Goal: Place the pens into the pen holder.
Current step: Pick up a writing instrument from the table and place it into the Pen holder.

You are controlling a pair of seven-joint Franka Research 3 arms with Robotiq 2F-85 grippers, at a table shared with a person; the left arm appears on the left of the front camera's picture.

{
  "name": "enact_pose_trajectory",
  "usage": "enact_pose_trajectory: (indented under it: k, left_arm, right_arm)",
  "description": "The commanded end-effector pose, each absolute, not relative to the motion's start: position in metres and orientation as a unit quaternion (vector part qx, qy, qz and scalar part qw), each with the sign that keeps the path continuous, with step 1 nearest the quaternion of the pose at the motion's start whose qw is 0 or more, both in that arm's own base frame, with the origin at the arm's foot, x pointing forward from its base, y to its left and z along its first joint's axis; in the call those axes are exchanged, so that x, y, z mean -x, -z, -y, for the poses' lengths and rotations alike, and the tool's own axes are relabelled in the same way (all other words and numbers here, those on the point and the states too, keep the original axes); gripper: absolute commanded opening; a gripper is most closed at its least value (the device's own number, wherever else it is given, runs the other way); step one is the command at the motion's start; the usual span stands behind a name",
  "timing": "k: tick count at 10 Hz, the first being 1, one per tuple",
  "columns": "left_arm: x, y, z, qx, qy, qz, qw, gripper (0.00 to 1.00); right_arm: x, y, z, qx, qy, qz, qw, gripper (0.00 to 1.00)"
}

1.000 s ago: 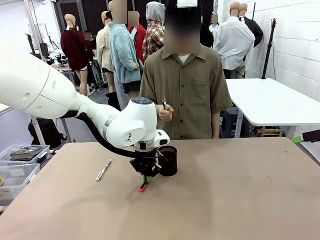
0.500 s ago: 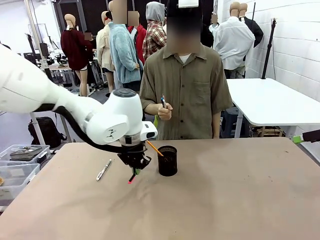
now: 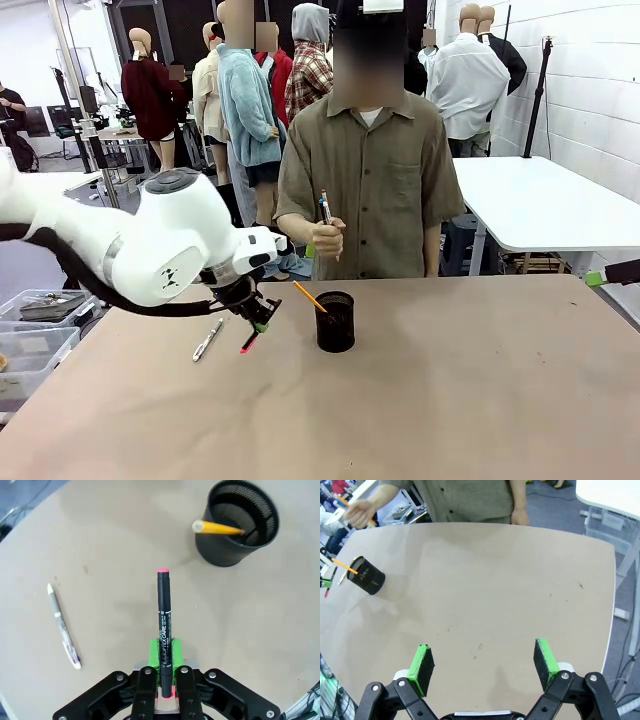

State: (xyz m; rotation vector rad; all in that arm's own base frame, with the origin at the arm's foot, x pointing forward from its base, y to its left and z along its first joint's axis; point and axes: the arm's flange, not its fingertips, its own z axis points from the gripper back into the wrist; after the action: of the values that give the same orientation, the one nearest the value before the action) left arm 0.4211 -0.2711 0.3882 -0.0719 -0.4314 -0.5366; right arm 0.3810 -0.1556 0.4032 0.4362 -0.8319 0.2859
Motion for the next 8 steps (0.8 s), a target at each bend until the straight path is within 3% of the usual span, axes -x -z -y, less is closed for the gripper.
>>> enact_pose_trajectory:
  k: [1,5,8]
  left_arm:
    - [-0.424,-0.390,0.243,0.094,0.292,0.221,0.926,0.00]
    - [-0.440,-0.398,0.209,0.189,0.378,0.225,0.878,0.00]
    - [-0.410,-0.430,0.132,0.214,0.379,0.238,0.868,0.00]
  right_arm:
    - [-0.381,-0.401,0.156,-0.206,-0.141,0.395,0.884,1.00]
    - [-0.381,-0.401,0.156,-0.206,-0.141,0.395,0.884,1.00]
    - [-0.381,-0.401,0.156,-0.206,-0.141,0.395,0.884,1.00]
